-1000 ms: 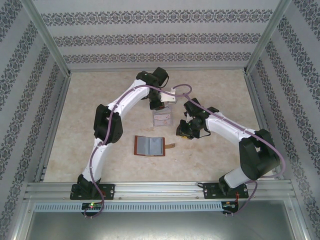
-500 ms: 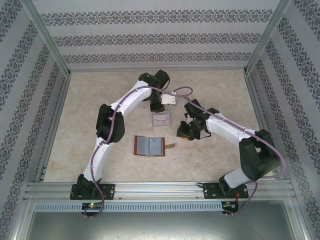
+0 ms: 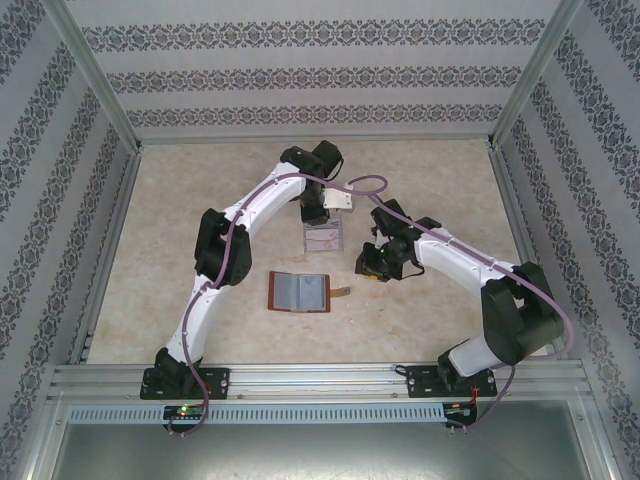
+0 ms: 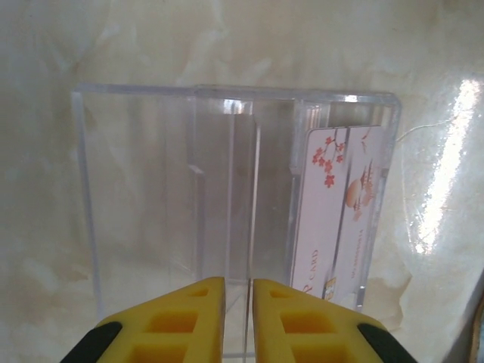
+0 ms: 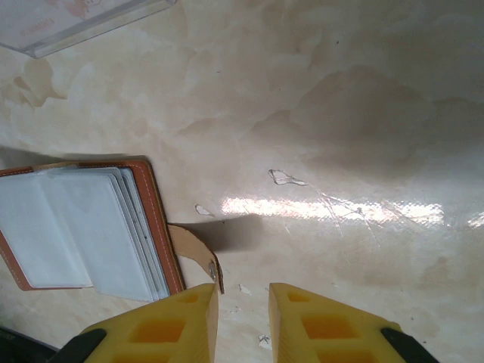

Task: Take the credit cards out of the card holder

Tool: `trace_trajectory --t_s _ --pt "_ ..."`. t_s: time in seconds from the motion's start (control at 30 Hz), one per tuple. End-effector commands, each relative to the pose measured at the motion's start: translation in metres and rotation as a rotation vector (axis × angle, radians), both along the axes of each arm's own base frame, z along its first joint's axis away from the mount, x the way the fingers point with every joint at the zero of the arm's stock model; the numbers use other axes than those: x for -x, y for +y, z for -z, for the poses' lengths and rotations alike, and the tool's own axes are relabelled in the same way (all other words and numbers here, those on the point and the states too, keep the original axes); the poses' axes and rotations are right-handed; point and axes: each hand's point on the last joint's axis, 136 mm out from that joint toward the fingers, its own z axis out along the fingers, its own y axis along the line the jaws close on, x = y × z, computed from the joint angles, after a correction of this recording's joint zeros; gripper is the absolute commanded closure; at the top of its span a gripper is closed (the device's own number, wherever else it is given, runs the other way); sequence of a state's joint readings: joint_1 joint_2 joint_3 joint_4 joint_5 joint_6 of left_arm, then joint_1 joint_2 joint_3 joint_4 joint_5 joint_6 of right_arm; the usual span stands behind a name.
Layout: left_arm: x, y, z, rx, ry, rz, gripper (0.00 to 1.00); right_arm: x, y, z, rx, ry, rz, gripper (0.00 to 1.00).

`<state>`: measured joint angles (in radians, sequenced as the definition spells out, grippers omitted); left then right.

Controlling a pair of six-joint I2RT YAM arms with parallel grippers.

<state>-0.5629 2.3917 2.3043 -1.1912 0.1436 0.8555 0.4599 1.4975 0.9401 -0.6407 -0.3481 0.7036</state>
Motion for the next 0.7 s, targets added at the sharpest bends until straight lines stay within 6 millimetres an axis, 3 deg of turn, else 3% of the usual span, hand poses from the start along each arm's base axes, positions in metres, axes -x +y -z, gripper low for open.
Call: trace_trajectory --t_s 0.0,0.23,0.67 --pt "-0.012 -0.003 -0.011 -0.001 -0.068 -0.026 0.82 -0.001 -0.005 -0.008 0.002 -0.025 0.013 0.74" --pt "-0.021 -0.001 -0.007 -0.019 -0.107 -0.056 0.81 0.0 -0.006 -0.009 0.001 -0.029 0.016 0.74" --pt "-0.013 0.002 0.016 -0.034 -0.053 -0.062 0.95 0.001 -0.005 -0.009 -0.002 -0.03 0.014 0.74"
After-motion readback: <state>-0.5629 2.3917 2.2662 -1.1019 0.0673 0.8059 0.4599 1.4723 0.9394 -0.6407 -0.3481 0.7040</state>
